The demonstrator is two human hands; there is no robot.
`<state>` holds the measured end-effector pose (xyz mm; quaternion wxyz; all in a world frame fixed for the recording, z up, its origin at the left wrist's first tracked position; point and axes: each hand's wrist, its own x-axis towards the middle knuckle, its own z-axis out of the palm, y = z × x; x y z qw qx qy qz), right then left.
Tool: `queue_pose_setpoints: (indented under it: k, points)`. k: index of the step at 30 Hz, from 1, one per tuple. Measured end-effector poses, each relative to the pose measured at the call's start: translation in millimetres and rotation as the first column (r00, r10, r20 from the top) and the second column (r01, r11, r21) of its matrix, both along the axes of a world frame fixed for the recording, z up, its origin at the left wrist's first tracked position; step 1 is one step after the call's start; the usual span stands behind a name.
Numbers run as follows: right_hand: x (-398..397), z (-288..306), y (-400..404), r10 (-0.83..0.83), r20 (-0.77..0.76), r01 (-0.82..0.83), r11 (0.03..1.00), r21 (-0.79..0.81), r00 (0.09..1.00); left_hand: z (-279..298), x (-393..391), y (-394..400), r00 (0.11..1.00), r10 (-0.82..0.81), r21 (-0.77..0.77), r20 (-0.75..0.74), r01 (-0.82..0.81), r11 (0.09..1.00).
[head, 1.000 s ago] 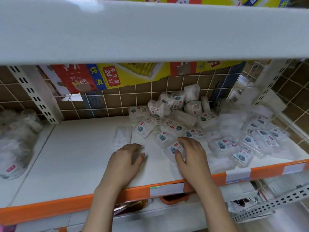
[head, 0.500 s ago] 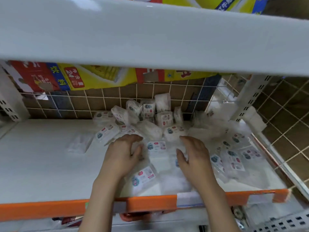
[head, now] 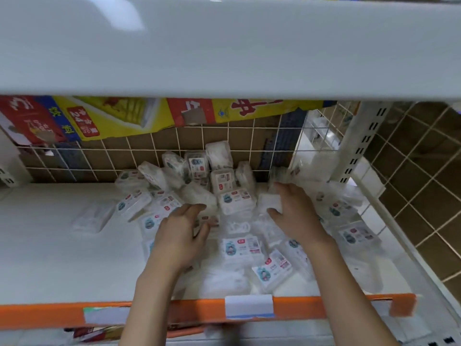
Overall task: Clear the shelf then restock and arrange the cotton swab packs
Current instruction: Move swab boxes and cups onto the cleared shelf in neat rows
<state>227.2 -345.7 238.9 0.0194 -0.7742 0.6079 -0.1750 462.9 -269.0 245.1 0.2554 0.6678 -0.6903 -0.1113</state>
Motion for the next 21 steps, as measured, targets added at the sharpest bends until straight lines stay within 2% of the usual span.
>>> queue_pose_setpoints:
  k: [6, 11, 14, 17, 19, 21]
  points:
    - [0.4, 4.0, -21.5, 0.034, -0.240, -0.021, 0.998, 0.056, 0.970, 0.5, 7.6, 6.8, 0.996, 0.061, -0.008, 0.059, -0.061, 0.998]
    - [0.0, 3.6, -25.9, 0.066, -0.323, -0.053, 0.997, 0.049, 0.944, 4.9, 1.8, 3.5, 0.994, 0.037, -0.019, 0.101, -0.036, 0.999]
    - [-6.3, 6.2, -24.0, 0.116, -0.226, -0.116, 0.993, 0.016, 0.967, 11.8, -9.0, -6.0, 0.994, -0.006, -0.023, 0.105, 0.009, 1.000]
    - [-13.6, 9.4, -10.9, 0.135, 0.035, -0.133, 0.990, -0.054, 0.990, 17.3, -22.6, -21.0, 0.988, -0.081, -0.065, 0.134, 0.091, 0.994]
    - [-17.8, 9.2, 0.8, 0.145, 0.146, -0.129, 0.985, -0.115, 0.979, 18.4, -30.2, -34.5, 0.976, -0.126, -0.034, 0.180, 0.134, 0.990]
    - [-20.9, 7.1, 11.0, 0.147, 0.193, -0.117, 0.980, -0.161, 0.970, 16.0, -36.7, -49.9, 0.958, -0.165, 0.018, 0.236, 0.166, 0.986]
